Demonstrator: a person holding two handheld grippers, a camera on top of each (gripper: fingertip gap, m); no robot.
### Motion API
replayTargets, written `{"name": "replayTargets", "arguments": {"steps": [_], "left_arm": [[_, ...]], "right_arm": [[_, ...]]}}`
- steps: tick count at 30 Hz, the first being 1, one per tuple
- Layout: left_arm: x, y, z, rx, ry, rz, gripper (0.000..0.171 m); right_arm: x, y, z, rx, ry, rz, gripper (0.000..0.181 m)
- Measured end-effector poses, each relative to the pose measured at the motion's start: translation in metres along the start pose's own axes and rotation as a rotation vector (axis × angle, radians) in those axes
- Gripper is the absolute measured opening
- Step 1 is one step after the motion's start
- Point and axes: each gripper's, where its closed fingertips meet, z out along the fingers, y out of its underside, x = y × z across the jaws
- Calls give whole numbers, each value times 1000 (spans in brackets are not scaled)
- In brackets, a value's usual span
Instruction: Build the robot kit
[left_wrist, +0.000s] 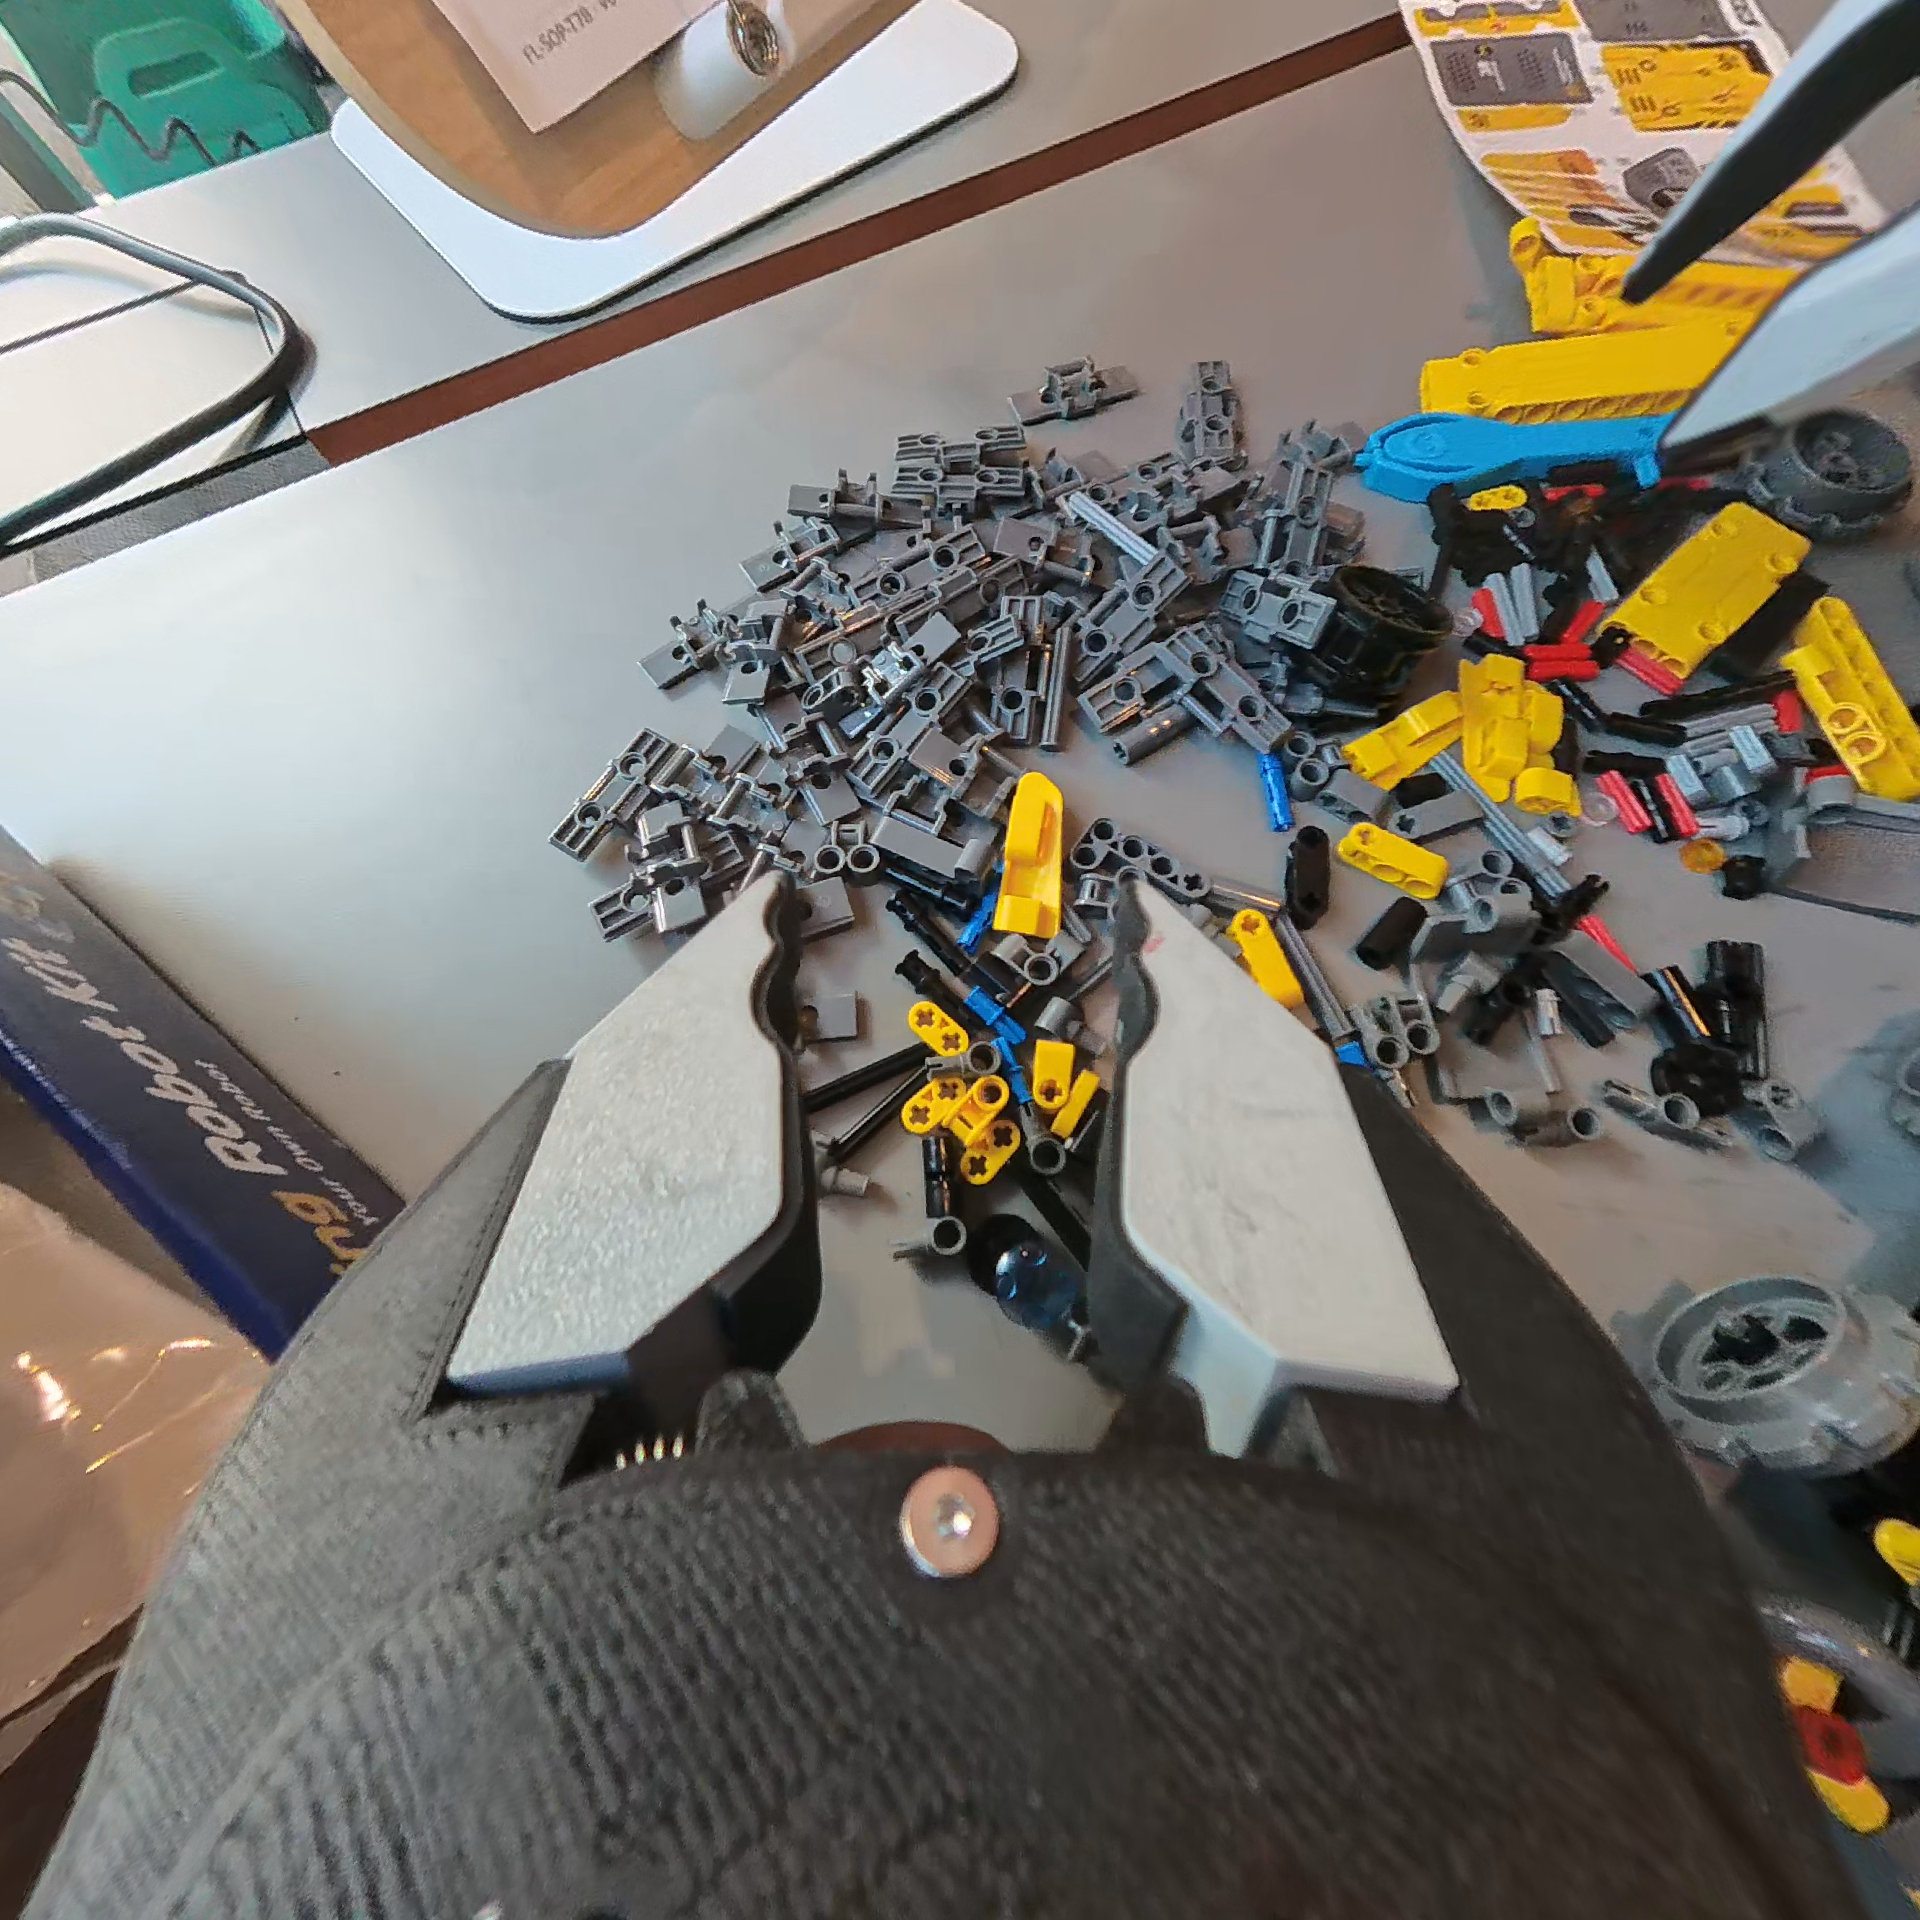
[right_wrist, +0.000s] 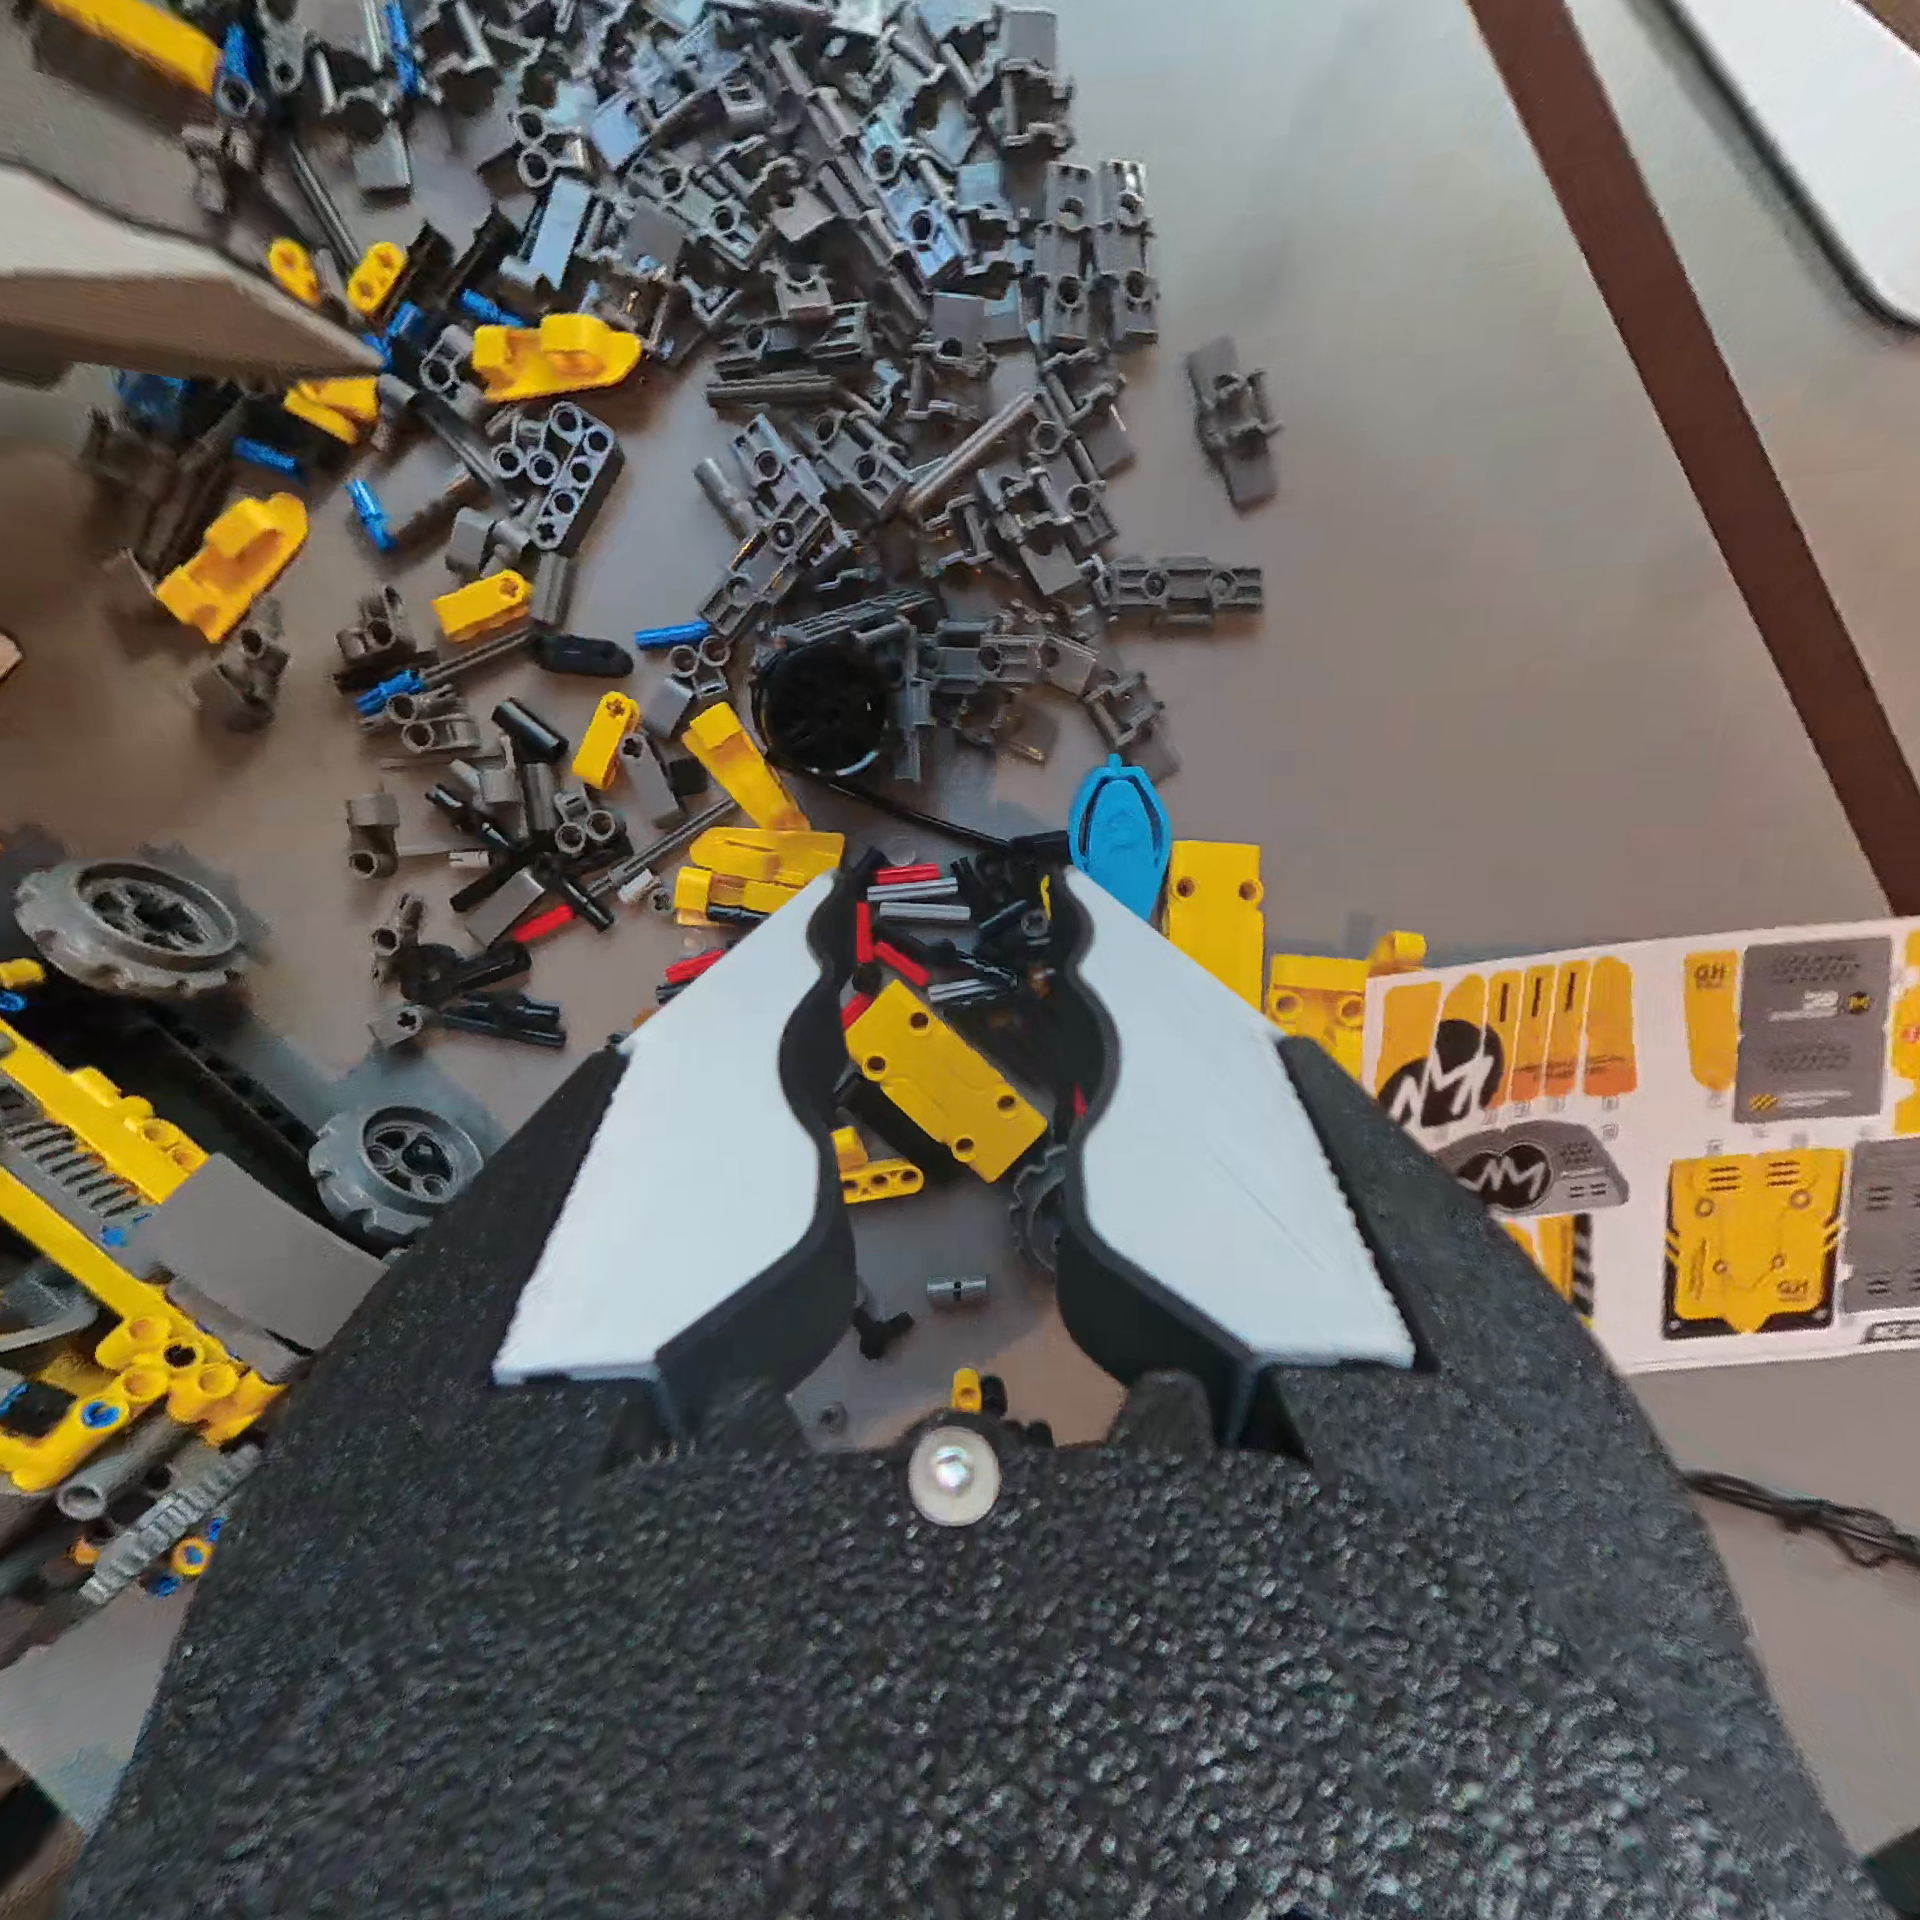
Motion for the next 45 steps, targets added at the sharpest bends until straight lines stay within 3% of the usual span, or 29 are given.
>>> {"name": "replayTargets", "arguments": {"steps": [6,11,16,21,26,30,36,38,41,45], "left_arm": [[-3,8,5,-34,-3,-9,57],[-2,15,9,-73,25,-31,58],[-1,16,10,-81,30,-31,57],[-1,16,10,-74,37,-41,56],[1,17,11,-83,49,-44,56],[1,17,10,-84,49,-39,55],[3,15,10,-77,51,-36,54],[3,15,10,-76,51,-35,54],[3,16,9,-78,54,-35,53],[3,16,8,-82,64,-27,52]], "right_arm": [[9,-3,13,4,30,61,20],[-3,-32,33,97,14,51,19],[-6,-32,50,63,37,29,18],[-10,-26,51,51,-31,74,17],[-30,-18,50,12,-163,60,4],[-4,8,43,-95,-40,67,7],[16,7,21,-25,-9,140,10],[4,8,23,-26,-83,125,10],[-51,-7,21,27,-369,43,6],[-71,-8,35,-23,-373,-39,12]]}}
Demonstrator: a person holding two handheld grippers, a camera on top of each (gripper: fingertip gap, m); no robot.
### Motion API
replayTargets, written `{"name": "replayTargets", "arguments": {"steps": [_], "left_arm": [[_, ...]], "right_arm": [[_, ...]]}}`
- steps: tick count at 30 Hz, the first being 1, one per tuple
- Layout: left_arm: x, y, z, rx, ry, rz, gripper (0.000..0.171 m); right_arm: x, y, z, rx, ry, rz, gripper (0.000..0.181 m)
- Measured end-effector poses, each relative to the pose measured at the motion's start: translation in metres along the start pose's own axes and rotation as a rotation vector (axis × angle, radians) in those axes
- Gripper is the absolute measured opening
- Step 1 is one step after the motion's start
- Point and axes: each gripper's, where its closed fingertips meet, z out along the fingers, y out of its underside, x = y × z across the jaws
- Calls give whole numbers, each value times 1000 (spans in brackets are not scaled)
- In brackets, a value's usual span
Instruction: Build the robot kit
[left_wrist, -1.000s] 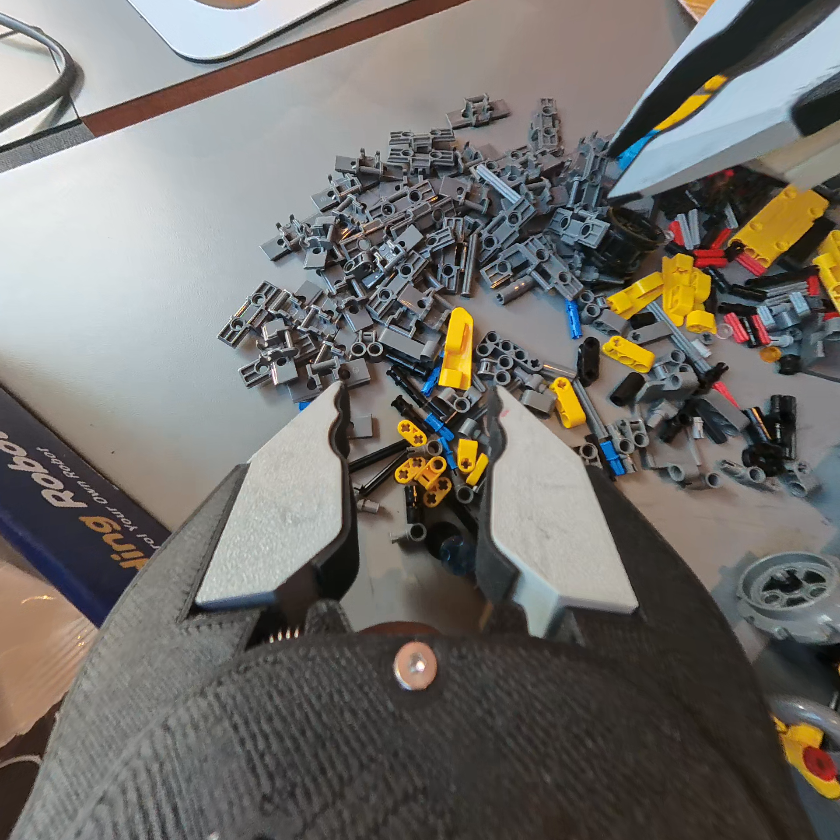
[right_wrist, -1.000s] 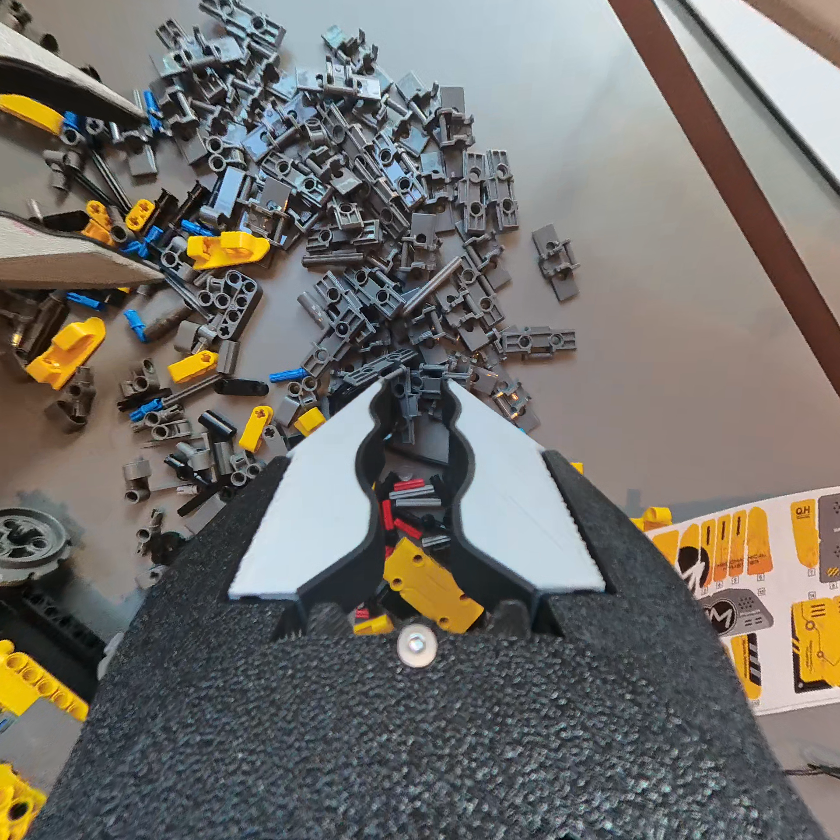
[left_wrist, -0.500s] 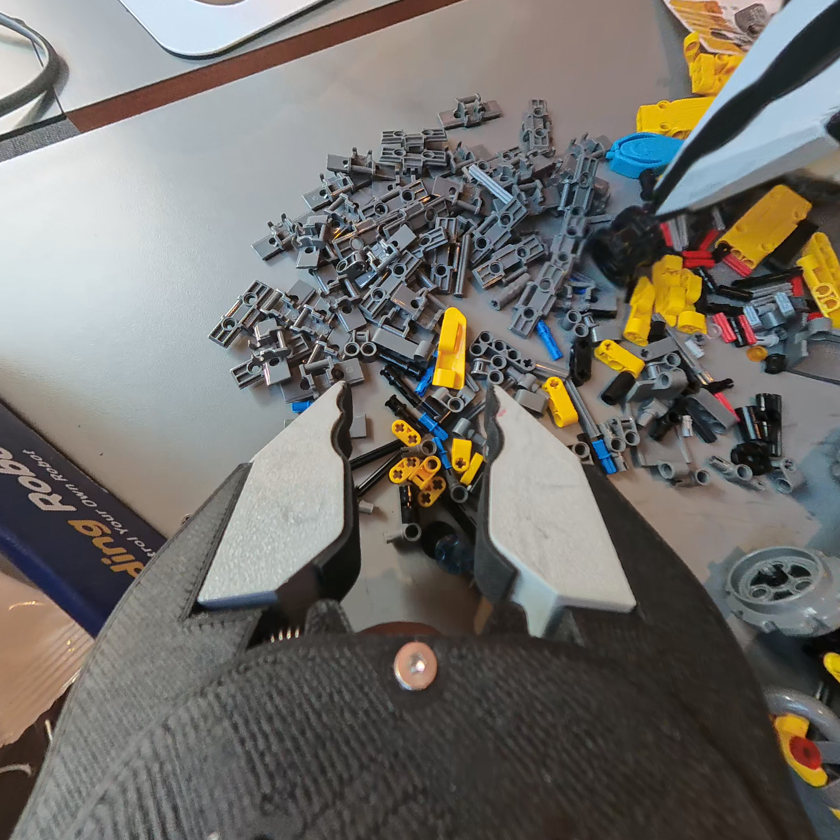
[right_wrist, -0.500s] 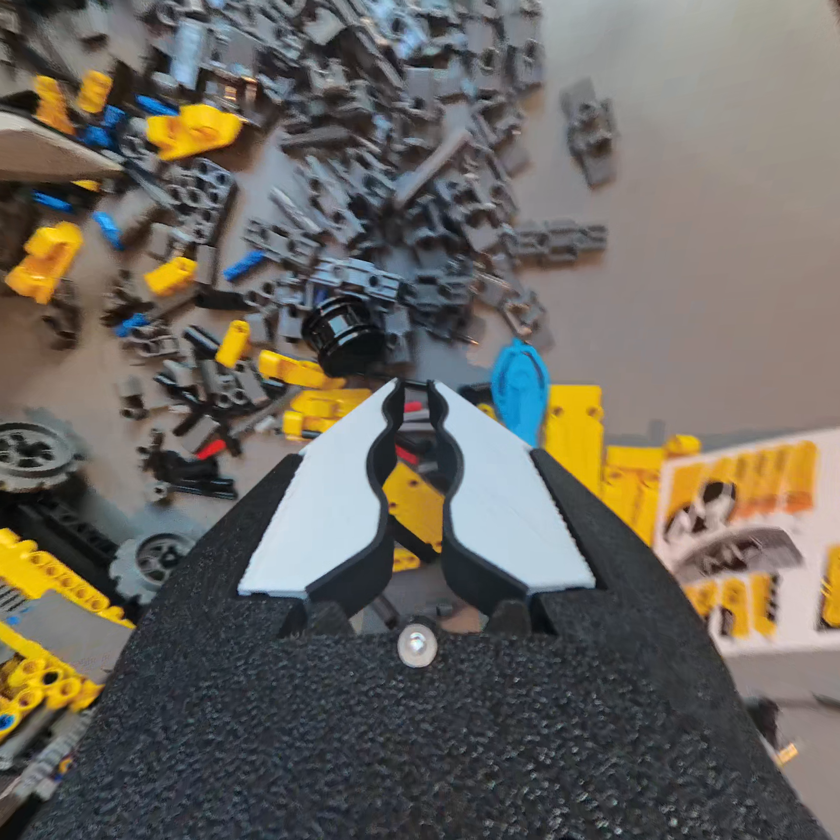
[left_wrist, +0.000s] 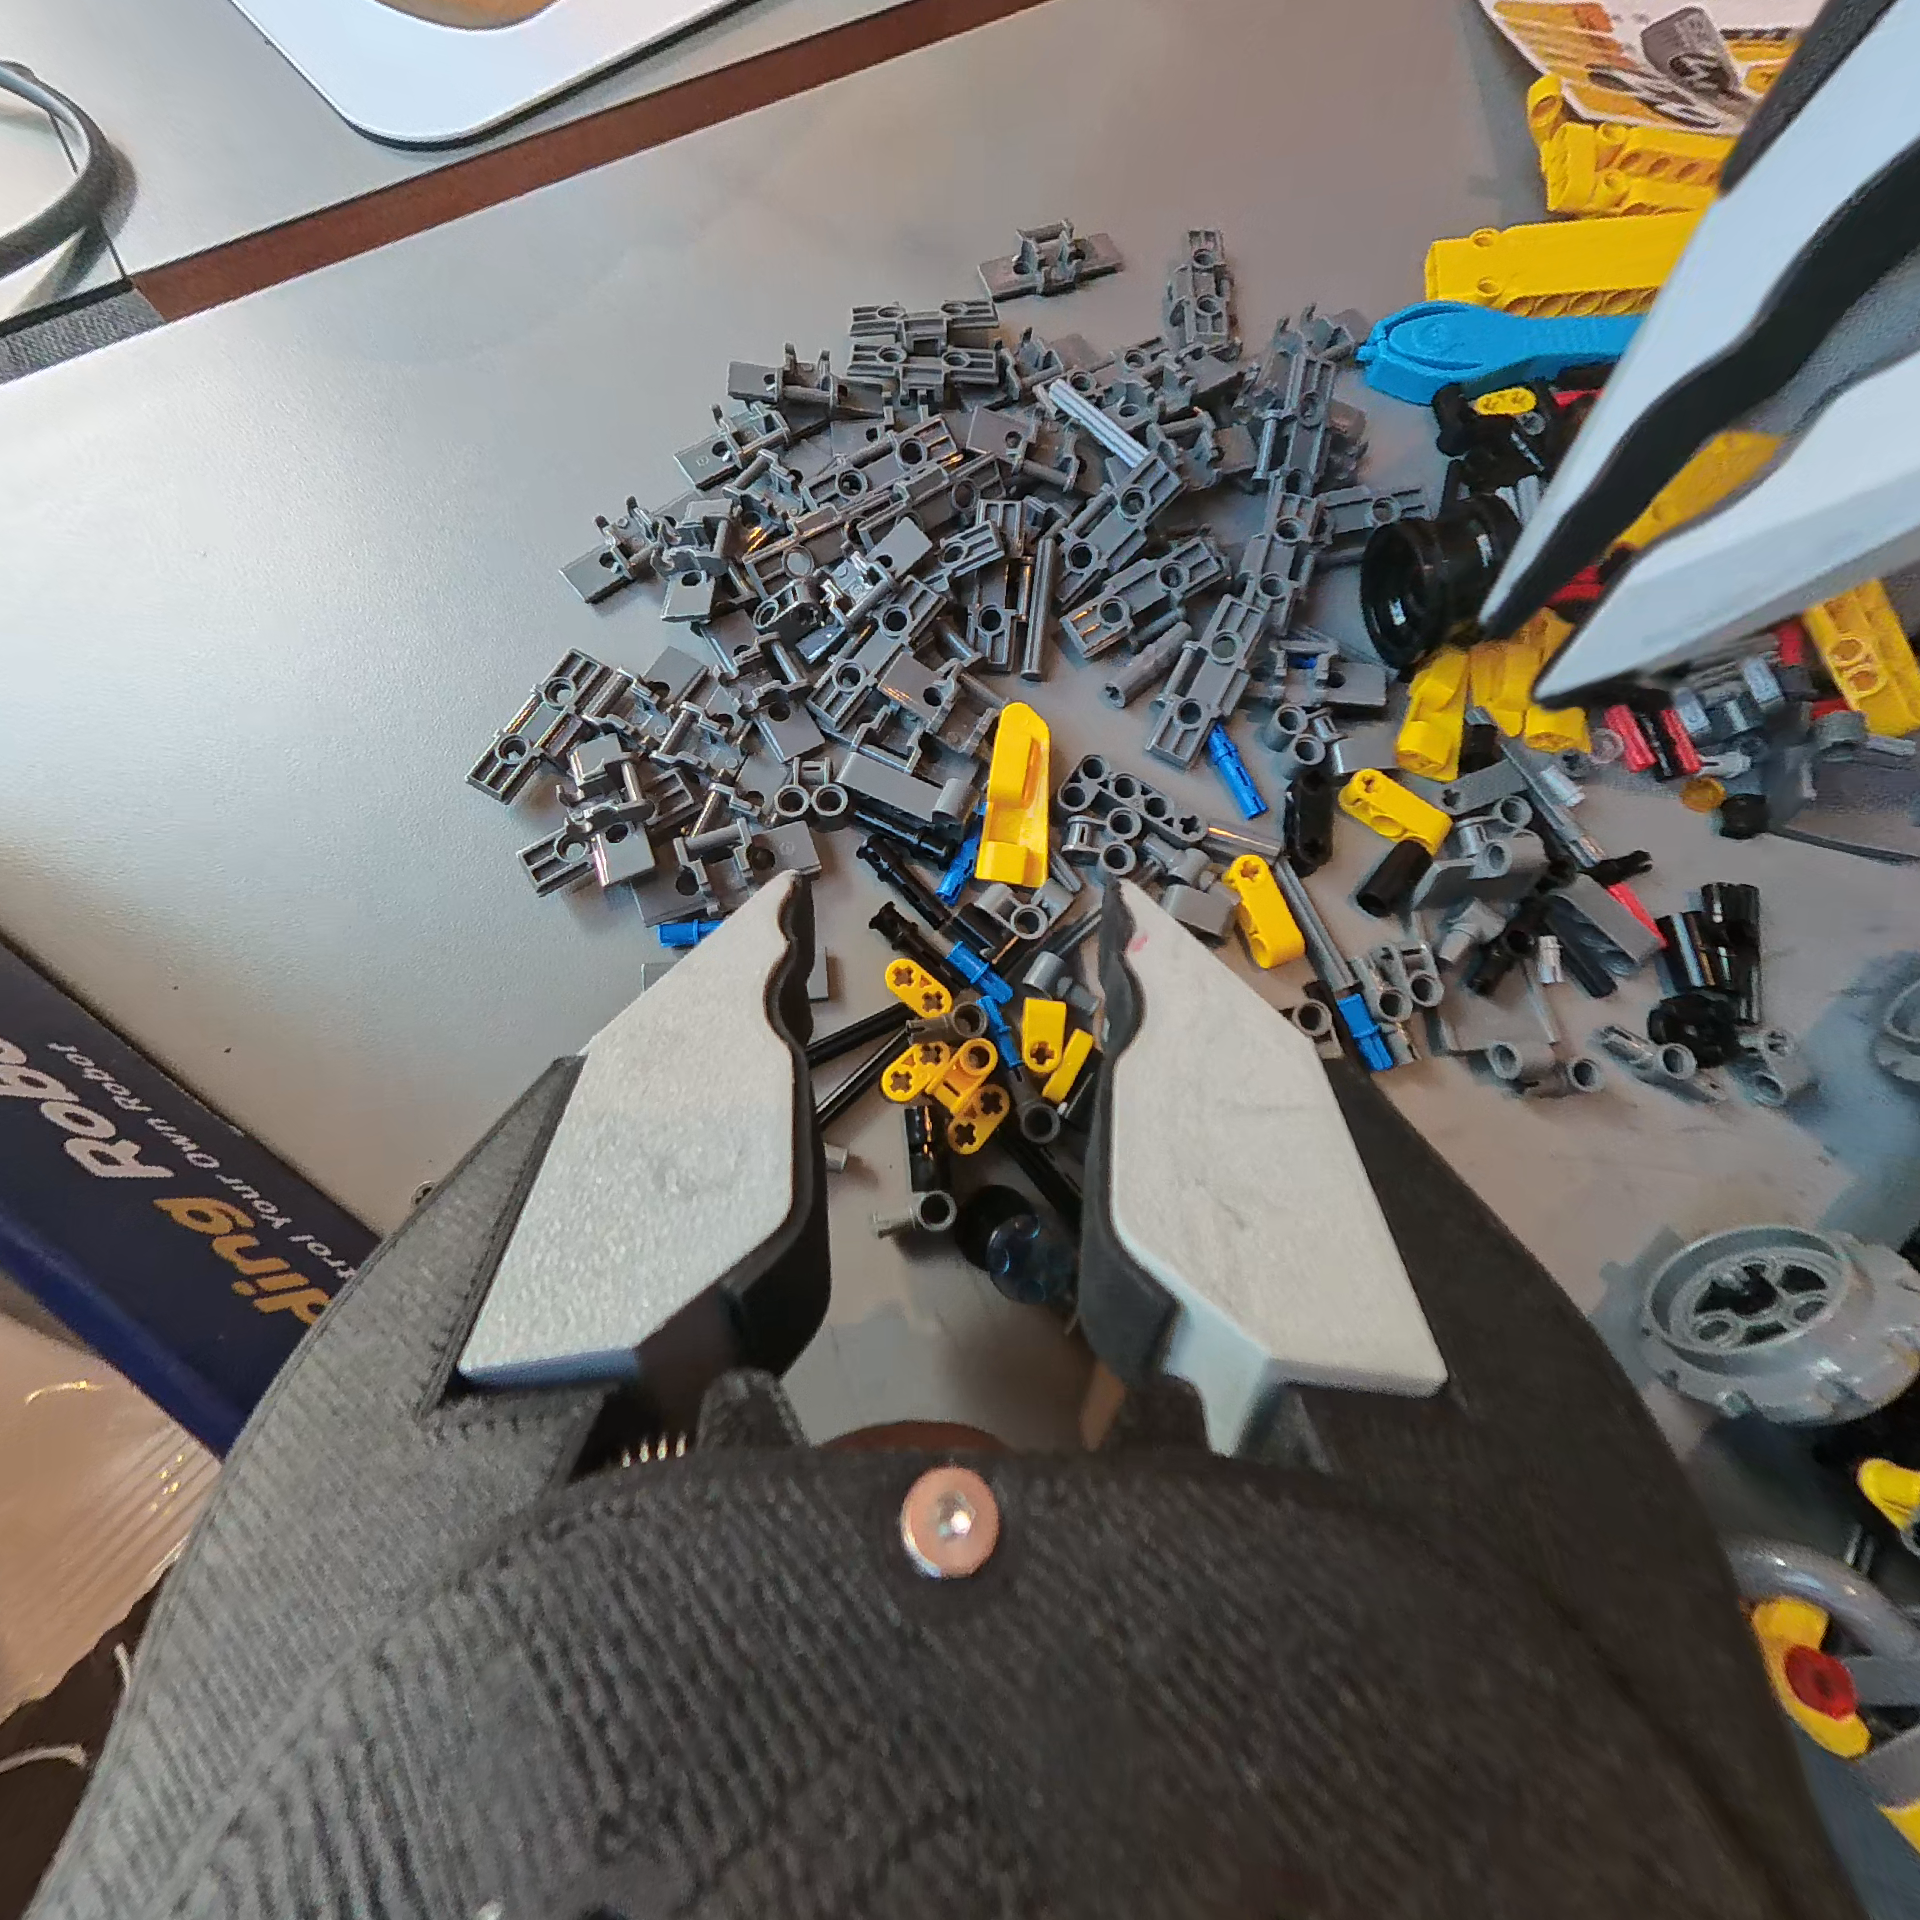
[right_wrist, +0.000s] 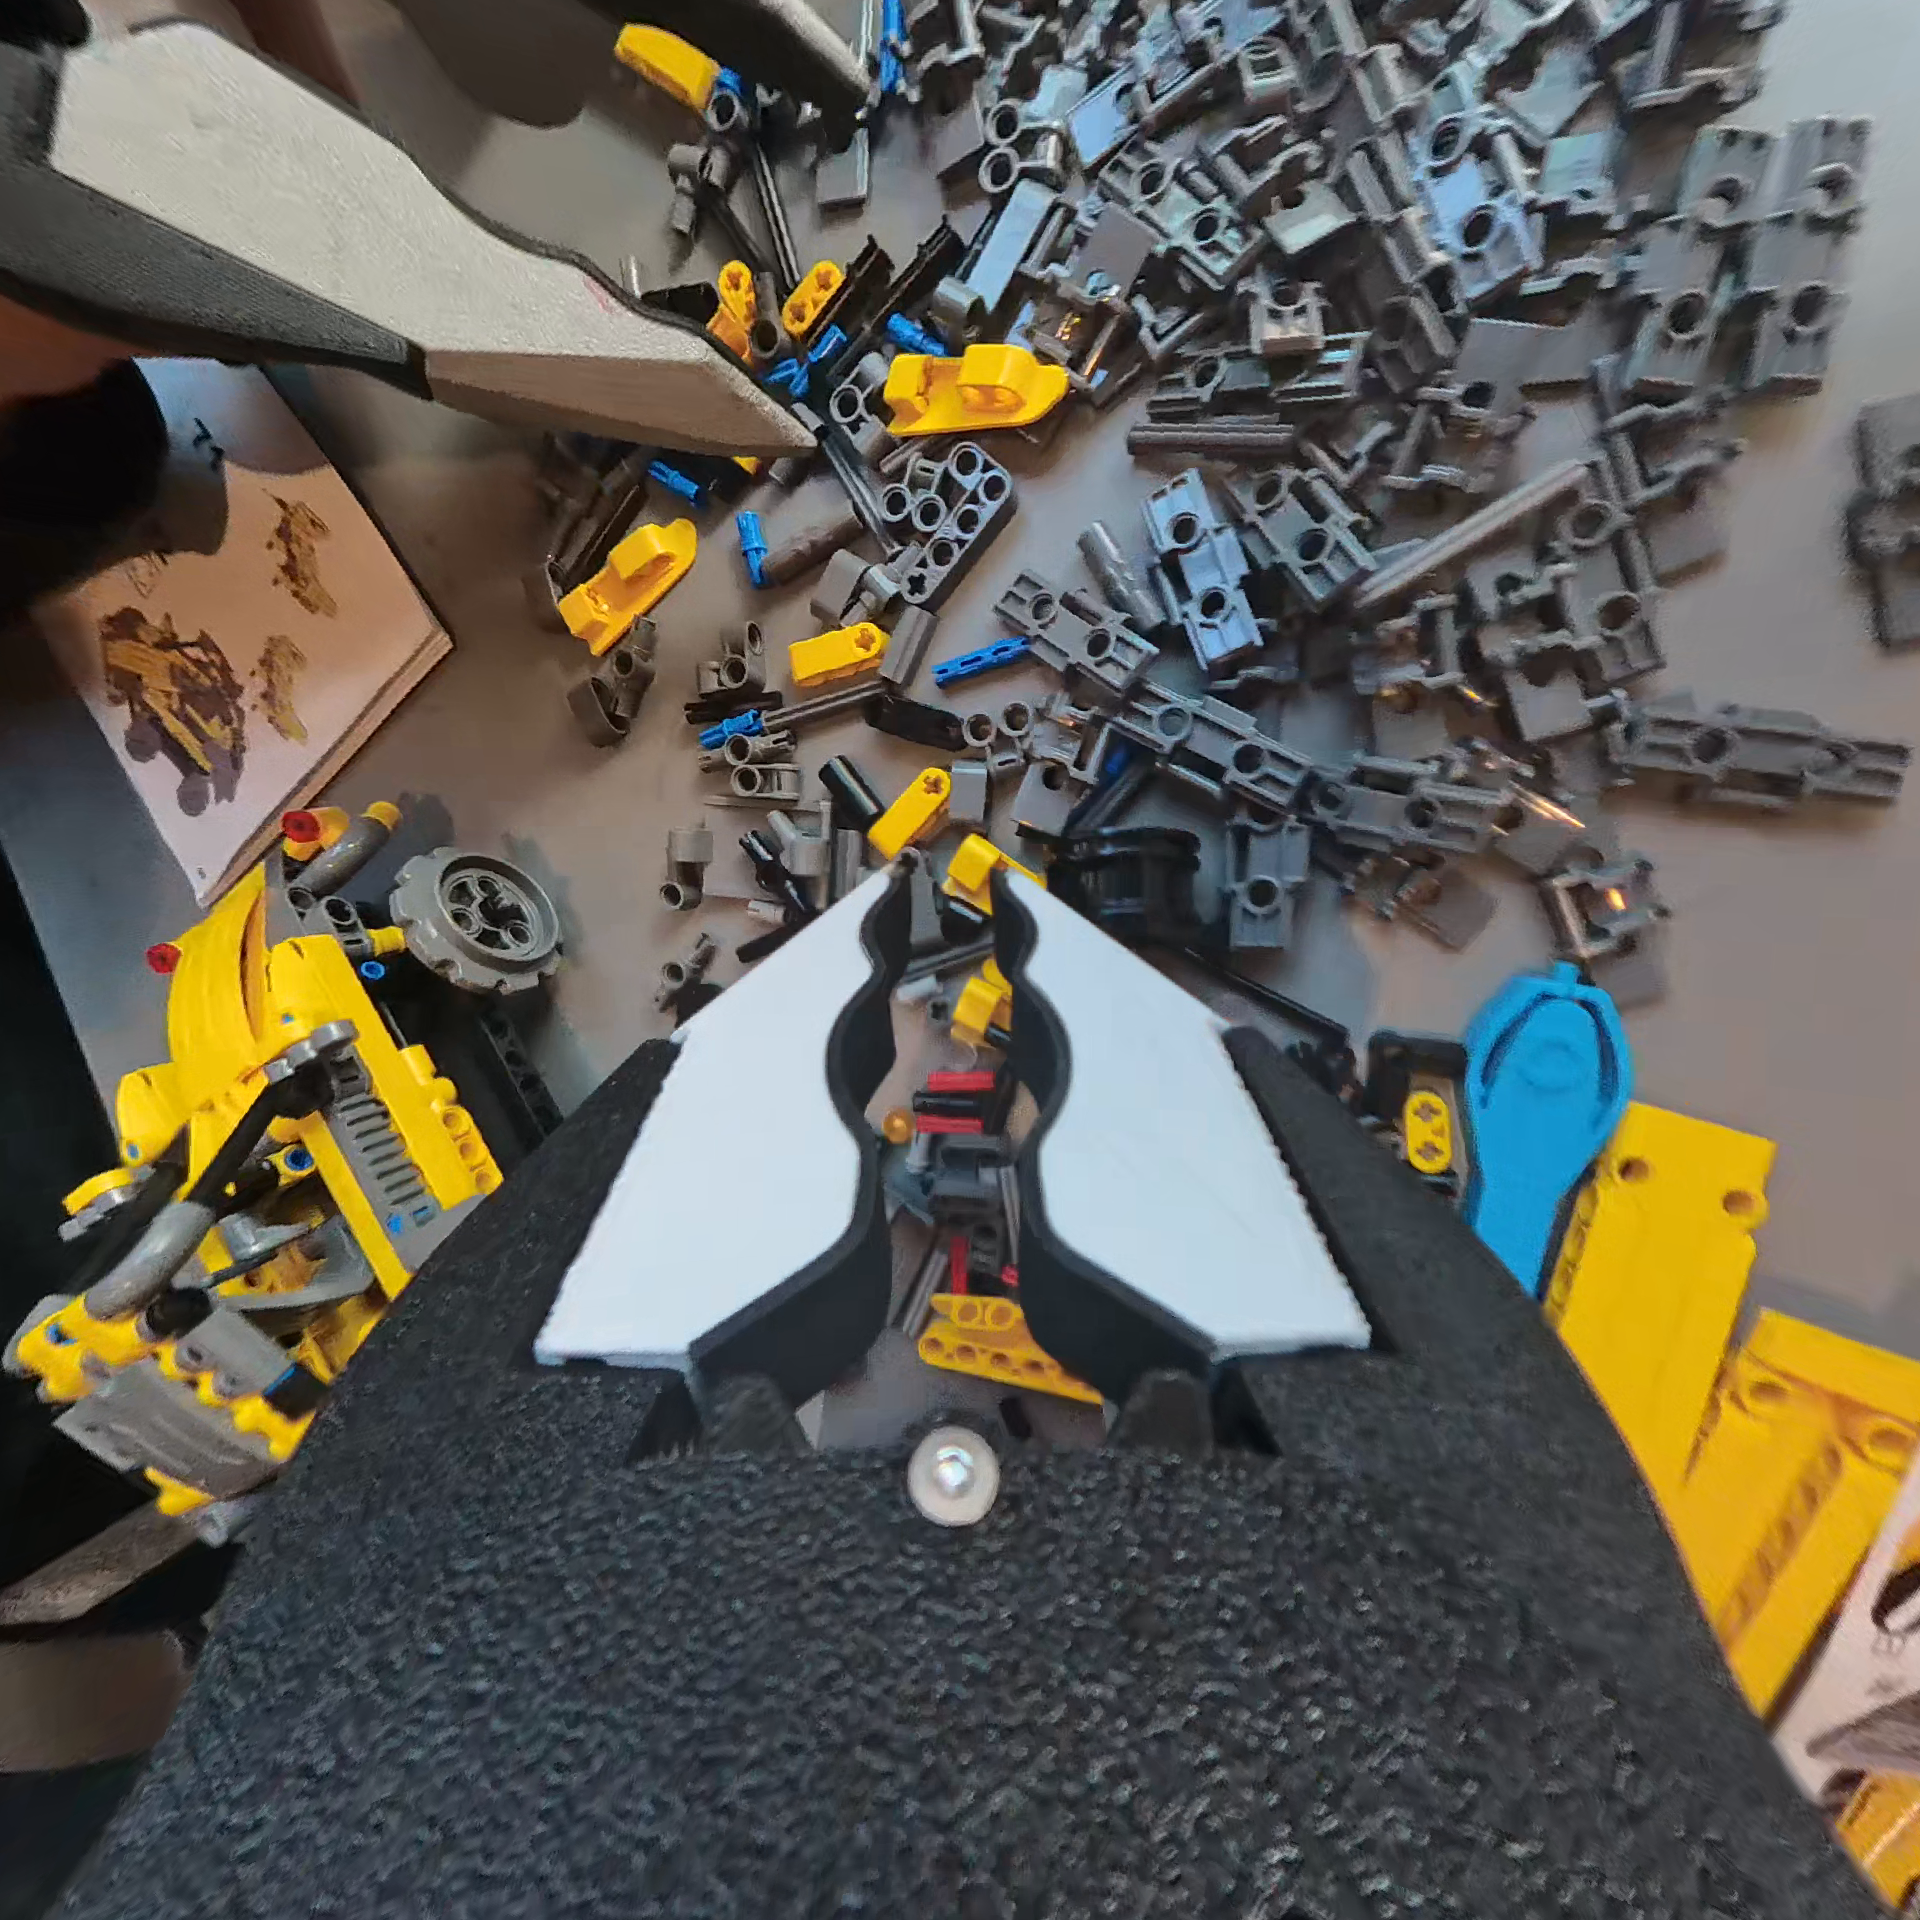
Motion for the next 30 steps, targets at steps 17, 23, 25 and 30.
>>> {"name": "replayTargets", "arguments": {"steps": [17,23,25,30], "left_arm": [[-6,-1,-5,5,13,-40,50],[-7,-7,-8,35,4,-46,48],[-11,-11,-11,64,-10,-56,46],[-16,-16,-14,97,-21,-85,45]], "right_arm": [[-69,11,26,-177,-101,-360,12],[-74,17,36,-223,-93,-417,16],[-74,11,36,-201,-93,-399,16],[-61,15,42,-245,-27,-401,10]]}}
